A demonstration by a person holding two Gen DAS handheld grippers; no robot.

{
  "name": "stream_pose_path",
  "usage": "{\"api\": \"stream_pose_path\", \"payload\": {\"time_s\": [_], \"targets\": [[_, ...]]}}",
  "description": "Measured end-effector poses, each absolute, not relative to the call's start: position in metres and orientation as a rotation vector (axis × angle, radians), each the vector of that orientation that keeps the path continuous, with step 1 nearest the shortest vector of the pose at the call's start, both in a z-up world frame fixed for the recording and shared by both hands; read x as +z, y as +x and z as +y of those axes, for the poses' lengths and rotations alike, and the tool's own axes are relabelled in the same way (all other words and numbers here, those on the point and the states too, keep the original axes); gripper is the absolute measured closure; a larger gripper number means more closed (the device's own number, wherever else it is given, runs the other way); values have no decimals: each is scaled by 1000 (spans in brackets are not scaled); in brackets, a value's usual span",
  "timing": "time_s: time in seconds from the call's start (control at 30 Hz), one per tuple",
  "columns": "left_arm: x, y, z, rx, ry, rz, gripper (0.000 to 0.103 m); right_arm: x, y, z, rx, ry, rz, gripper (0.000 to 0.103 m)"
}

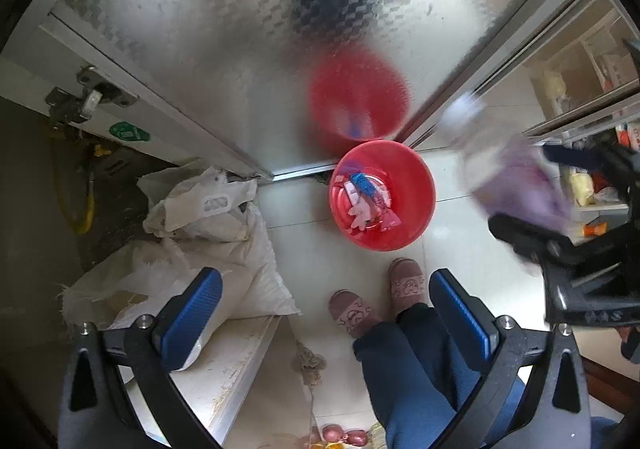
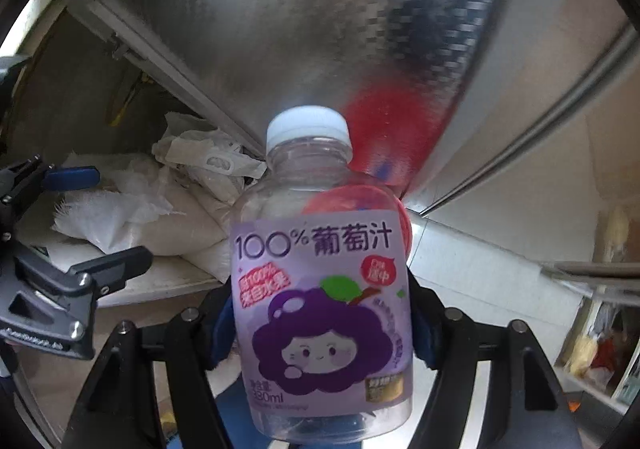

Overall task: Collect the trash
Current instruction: 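Raise both tools back up to the counter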

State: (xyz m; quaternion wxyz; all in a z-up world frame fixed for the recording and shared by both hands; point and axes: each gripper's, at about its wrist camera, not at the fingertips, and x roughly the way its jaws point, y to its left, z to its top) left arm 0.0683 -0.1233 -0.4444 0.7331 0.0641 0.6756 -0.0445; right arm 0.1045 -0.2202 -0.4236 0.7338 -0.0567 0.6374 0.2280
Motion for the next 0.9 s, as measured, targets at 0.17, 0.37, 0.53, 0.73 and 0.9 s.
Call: {"api": "stream_pose_path", "payload": {"time_s": [0.17, 0.37, 0.53, 0.73, 0.9], "targets": [[-435, 62, -123, -101, 141, 1472, 0, -419, 99, -225, 501, -143, 1356, 1], [-399, 57, -123, -98, 131, 1441, 0, -390, 88, -241, 471, -138, 1343, 1], [-348, 49, -123, -95, 107, 1373, 0, -352, 83, -243, 451, -121, 1323, 1], [-295, 41, -122, -84, 43, 1295, 0, -293, 74, -251, 432, -163, 1262, 1], [-251, 36, -125, -109, -31, 1241, 0, -252, 71, -259, 450, -161, 1225, 1]]}}
